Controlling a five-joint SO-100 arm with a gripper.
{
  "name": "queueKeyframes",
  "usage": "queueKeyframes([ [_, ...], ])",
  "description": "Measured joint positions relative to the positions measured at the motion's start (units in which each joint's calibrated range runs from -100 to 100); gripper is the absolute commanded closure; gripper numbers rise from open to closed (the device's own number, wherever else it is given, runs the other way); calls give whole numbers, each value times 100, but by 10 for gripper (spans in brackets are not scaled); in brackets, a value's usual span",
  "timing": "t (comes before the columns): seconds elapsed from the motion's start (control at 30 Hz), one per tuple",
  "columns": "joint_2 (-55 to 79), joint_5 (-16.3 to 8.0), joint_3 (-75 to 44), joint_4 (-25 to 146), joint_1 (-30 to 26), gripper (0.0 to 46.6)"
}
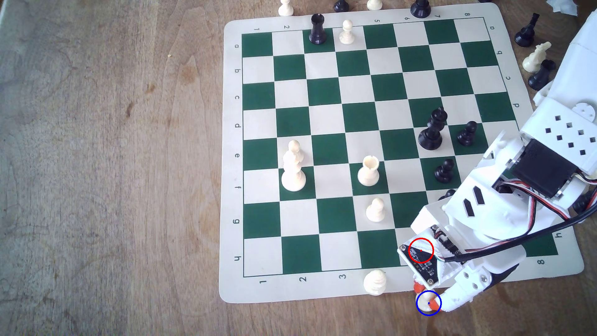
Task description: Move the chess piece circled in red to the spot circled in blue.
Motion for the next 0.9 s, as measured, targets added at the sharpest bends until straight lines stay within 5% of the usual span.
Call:
queueKeyframes([
  [0.23,0,-59,0,0,0,429],
  [0.37,0,-59,0,0,0,340],
  [0.5,0,-59,0,0,0,301],
  [0.9,-25,-44,0,239,0,291],
])
